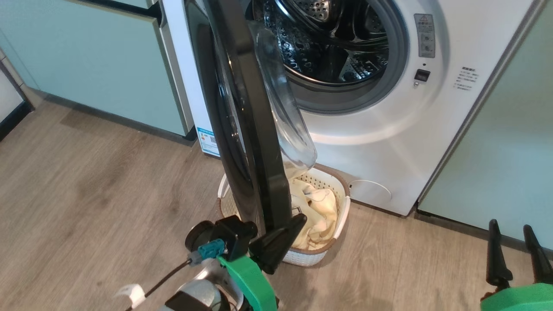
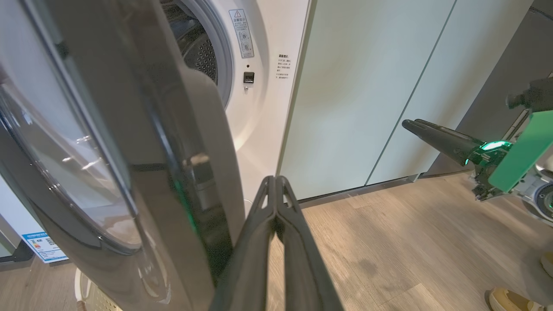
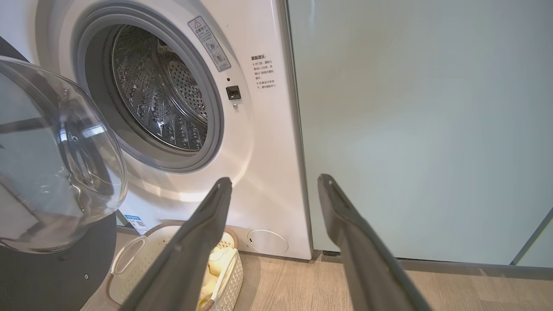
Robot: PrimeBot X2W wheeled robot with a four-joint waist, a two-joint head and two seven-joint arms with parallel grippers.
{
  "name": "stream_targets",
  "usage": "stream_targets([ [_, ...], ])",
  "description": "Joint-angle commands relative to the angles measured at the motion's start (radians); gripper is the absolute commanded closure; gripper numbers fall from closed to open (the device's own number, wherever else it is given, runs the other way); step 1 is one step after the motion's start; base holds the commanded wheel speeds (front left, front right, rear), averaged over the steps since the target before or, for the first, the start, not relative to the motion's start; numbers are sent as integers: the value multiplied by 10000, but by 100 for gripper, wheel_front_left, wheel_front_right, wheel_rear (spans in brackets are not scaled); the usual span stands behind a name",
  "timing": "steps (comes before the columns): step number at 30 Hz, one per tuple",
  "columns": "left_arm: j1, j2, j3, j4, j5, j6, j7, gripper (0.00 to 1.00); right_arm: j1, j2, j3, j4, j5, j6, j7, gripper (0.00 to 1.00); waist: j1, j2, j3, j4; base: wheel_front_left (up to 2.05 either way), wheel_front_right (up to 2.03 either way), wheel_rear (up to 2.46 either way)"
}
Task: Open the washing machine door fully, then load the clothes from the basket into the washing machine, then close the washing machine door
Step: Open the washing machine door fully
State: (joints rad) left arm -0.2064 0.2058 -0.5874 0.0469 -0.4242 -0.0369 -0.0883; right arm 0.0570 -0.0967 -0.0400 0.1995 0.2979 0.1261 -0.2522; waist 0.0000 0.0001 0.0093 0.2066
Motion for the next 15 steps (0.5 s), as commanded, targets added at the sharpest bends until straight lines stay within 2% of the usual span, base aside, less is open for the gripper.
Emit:
stream_targets([
  [1,-588,378,765,-176,-80,237,-32,100,-281,-205,174,-270,42,46,-95,0,0,-1,9,49,0,0,0],
  [15,-606,491,661,-327,-97,290,19,100,-290,-198,171,-253,19,46,-95,0,0,-1,-3,405,0,0,0],
])
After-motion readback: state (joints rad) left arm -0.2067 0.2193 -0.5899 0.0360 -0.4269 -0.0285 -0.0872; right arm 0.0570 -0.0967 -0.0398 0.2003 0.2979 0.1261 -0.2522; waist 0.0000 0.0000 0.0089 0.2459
